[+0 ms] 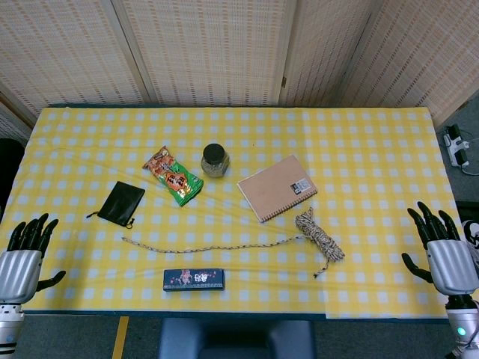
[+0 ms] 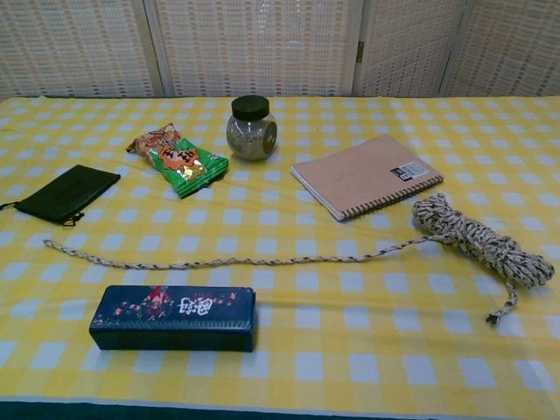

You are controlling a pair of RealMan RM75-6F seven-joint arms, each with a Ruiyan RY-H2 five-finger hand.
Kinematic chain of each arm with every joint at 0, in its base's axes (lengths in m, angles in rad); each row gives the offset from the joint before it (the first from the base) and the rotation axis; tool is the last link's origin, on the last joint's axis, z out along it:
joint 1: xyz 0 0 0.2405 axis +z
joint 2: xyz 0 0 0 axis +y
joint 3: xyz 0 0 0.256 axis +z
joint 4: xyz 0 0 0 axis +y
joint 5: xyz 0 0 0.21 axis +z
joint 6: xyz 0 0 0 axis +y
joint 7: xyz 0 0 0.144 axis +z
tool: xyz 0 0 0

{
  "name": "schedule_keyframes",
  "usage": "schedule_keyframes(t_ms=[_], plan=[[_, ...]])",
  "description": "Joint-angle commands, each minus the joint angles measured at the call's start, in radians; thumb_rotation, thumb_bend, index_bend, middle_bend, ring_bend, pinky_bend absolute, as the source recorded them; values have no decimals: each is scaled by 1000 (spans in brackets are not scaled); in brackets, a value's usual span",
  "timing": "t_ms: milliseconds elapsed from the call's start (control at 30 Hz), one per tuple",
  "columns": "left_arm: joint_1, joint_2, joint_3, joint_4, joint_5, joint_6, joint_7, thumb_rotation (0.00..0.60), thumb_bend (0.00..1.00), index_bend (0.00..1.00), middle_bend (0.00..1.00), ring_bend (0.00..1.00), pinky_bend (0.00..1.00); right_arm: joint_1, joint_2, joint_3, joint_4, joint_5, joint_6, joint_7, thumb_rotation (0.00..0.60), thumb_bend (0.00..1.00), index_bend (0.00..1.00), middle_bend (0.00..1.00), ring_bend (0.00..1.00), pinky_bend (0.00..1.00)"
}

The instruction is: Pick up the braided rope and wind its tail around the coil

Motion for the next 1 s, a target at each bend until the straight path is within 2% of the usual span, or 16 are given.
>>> schedule_keyframes(t_ms=[33, 367, 667, 733, 1000], plan=[[2, -2, -1, 3, 1, 5, -4, 600, 147, 28, 0, 0, 0, -1, 3, -1, -3, -1, 0, 5, 600, 339, 0, 38, 134, 52], [12, -12, 0, 22, -3, 18, -21, 600, 147, 34, 0, 0, 0, 12, 20, -11, -25, -5, -36, 12, 600, 338, 0, 41, 137, 52], [14, -17, 3, 28, 3, 19, -29, 600, 148, 37, 0, 0, 0, 75, 39, -15, -55, -10, -148, 49, 600, 338, 0, 119, 180, 53], [14, -17, 4, 26, 7, 20, -28, 600, 148, 37, 0, 0, 0, 95, 38, -15, -60, -4, -185, 58, 600, 374, 0, 121, 182, 53], [14, -16, 9, 16, 19, 22, -21, 600, 148, 37, 0, 0, 0, 211, -3, -4, -51, 46, -387, 125, 600, 702, 0, 210, 187, 53]])
